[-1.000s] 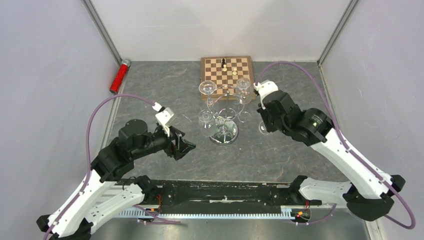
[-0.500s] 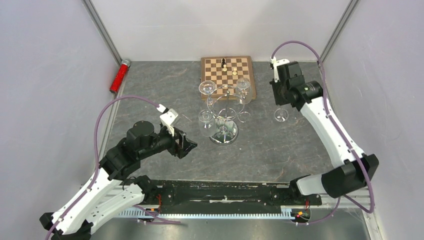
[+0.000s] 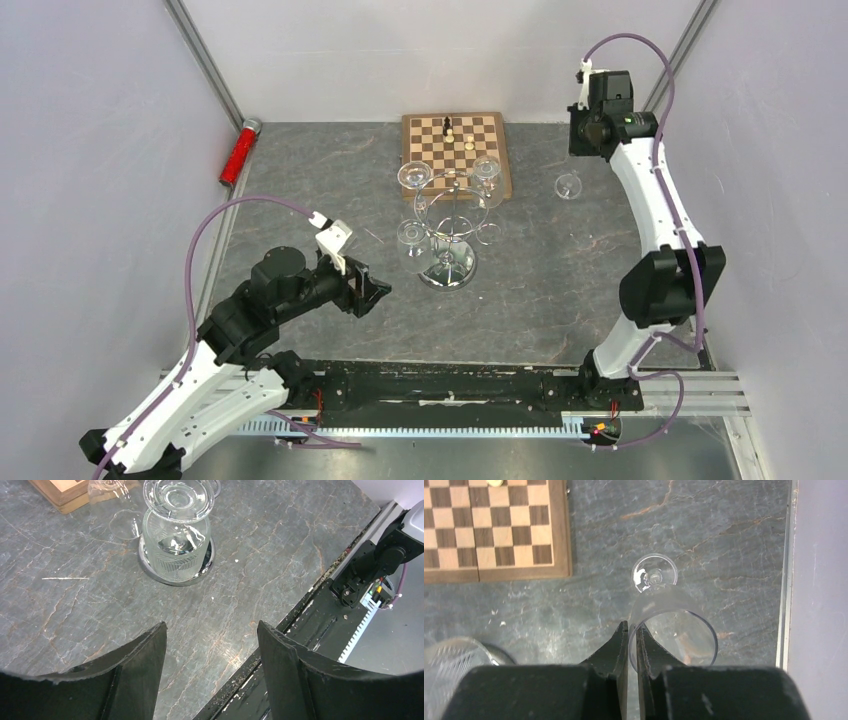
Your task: Take the wine glass off the wine glass rack
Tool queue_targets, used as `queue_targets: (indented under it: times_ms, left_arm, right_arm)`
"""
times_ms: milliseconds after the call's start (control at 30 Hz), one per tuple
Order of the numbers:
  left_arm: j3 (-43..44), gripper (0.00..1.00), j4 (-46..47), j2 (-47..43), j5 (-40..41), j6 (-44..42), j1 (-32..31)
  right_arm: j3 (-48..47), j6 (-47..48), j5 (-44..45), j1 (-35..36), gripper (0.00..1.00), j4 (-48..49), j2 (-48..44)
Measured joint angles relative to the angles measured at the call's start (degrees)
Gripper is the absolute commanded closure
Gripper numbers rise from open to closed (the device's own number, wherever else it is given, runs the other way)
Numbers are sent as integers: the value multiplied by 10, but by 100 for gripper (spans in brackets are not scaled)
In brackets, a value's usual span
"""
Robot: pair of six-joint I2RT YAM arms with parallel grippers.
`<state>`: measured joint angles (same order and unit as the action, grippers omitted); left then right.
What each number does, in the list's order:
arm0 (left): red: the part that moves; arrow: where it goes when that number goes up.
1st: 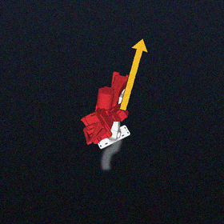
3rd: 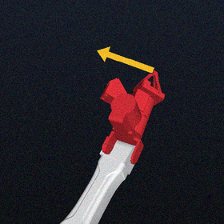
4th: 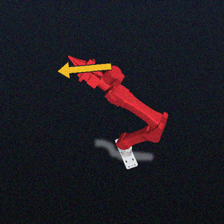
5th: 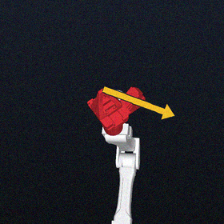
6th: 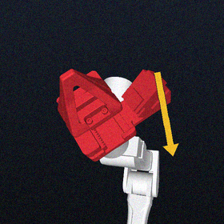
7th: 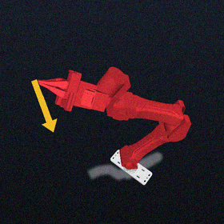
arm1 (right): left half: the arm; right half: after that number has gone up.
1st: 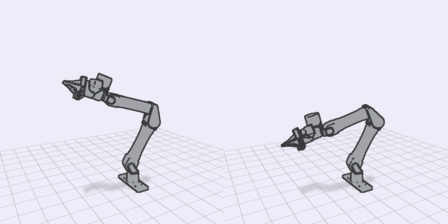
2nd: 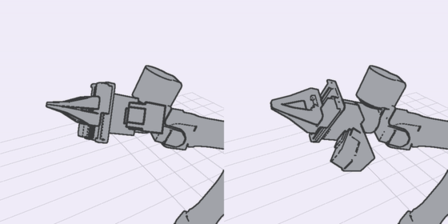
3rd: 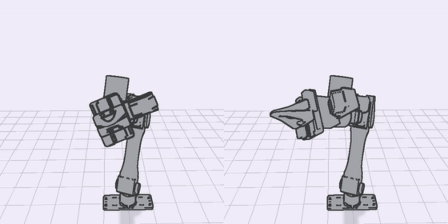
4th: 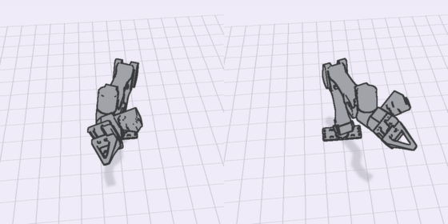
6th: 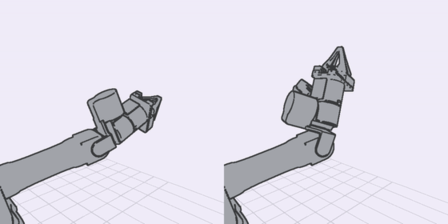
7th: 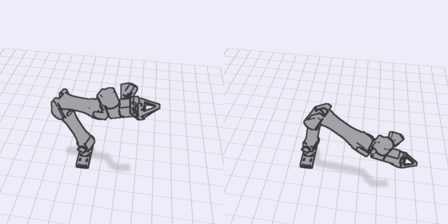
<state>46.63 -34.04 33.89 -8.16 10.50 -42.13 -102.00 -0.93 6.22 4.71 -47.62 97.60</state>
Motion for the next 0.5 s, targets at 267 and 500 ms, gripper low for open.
queue_targets:
  times_ms: [267,500]
  left_arm:
    - [0,27,0,2,6,0,0]
    - [0,27,0,6,7,0,0]
  right_arm:
    - [-76,-26,-20,-34,100,13,91]
    - [-117,-36,-29,-42,100,16,130]
